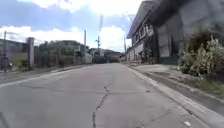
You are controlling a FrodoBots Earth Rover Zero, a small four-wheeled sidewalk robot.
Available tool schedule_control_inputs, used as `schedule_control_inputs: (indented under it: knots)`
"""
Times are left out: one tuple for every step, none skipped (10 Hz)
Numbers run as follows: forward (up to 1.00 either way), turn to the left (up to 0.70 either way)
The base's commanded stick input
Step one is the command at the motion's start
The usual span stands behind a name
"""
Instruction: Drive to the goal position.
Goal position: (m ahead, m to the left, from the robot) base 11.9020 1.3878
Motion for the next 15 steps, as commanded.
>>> schedule_control_inputs:
  knots:
    - [0.85,-0.31]
    - [0.85,-0.34]
    - [0.85,-0.34]
    - [0.85,-0.34]
    - [0.85,-0.04]
    - [0.85,0.0]
    - [0.85,0.0]
    - [0.85,0.0]
    - [0.85,0.0]
    - [0.85,0.0]
    - [0.85,0.0]
    - [0.85,0.0]
    - [0.85,0.0]
    - [0.85,0.0]
    - [0.85,0.0]
